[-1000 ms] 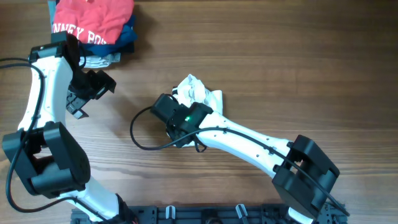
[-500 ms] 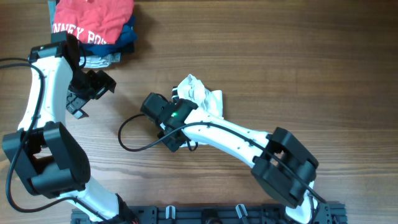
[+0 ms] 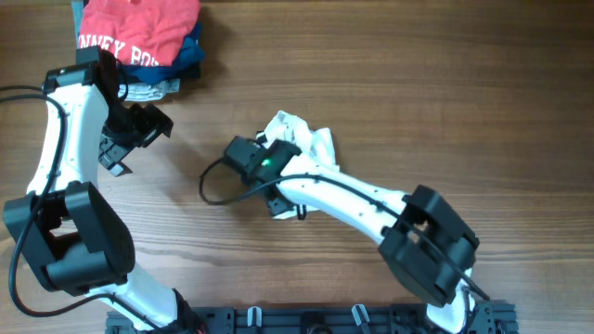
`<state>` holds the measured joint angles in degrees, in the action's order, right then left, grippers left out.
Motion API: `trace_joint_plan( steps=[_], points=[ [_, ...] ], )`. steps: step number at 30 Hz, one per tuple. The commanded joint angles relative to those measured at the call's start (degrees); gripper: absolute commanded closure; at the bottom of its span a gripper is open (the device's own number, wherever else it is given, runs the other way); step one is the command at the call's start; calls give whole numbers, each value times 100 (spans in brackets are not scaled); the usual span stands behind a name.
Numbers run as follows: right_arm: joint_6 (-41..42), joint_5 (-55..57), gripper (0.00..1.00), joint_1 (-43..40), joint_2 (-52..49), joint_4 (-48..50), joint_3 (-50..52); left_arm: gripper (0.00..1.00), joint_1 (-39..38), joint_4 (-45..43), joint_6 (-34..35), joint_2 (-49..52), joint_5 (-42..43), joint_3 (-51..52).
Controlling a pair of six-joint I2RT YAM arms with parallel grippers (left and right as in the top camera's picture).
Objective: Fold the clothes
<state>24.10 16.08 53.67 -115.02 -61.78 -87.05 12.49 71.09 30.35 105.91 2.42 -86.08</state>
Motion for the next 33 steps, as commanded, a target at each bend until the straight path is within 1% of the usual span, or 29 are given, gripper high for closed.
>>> trace_joint_plan(
  steps=[1,4,8,12,14,16,19,21,24,25,26,27,28,29,32,33],
  points=[
    [527,361,96,-289,546,-221,-50,0,11,-20,13,-2,-37,44],
    [632,365,96,-590,815,-457,-50,0,11,-22,13,-2,-37,44],
    [645,439,96,-977,833,-566,-48,0,11,-20,13,-2,-37,44],
    [813,442,96,-1080,833,-883,0,0,11,-20,11,-2,-37,44],
    [1106,446,91,-1082,833,-1054,199,0,11,-20,11,-2,-37,44],
    [1213,546,88,-1139,833,-1047,409,0,11,-20,11,-2,-37,44],
    [1401,699,96,-1582,833,-970,680,0,11,2,9,-2,-37,44],
    [1368,511,96,-1934,833,-918,708,0,11,24,9,-2,-37,44],
    [1290,348,96,-2020,986,-887,634,0,11,22,11,-2,-37,44],
    [1062,127,88,-2013,1145,-874,551,0,11,20,11,-2,-37,44],
    [592,-431,80,-2011,1414,-791,413,0,11,20,11,-2,-37,44],
    [-70,-1088,64,-2011,1624,-575,378,0,11,20,11,-2,-37,44],
    [-529,-1718,44,-2011,1779,-380,380,0,11,15,13,-2,-37,44],
    [-964,-2304,38,-2009,1862,-232,380,0,11,2,13,-2,-37,44],
    [-1172,-2216,37,-1976,1773,-225,479,0,11,2,13,-2,-35,44],
    [-1394,-2267,37,-1939,1742,-155,577,0,11,2,13,-2,-35,44]
  ],
)
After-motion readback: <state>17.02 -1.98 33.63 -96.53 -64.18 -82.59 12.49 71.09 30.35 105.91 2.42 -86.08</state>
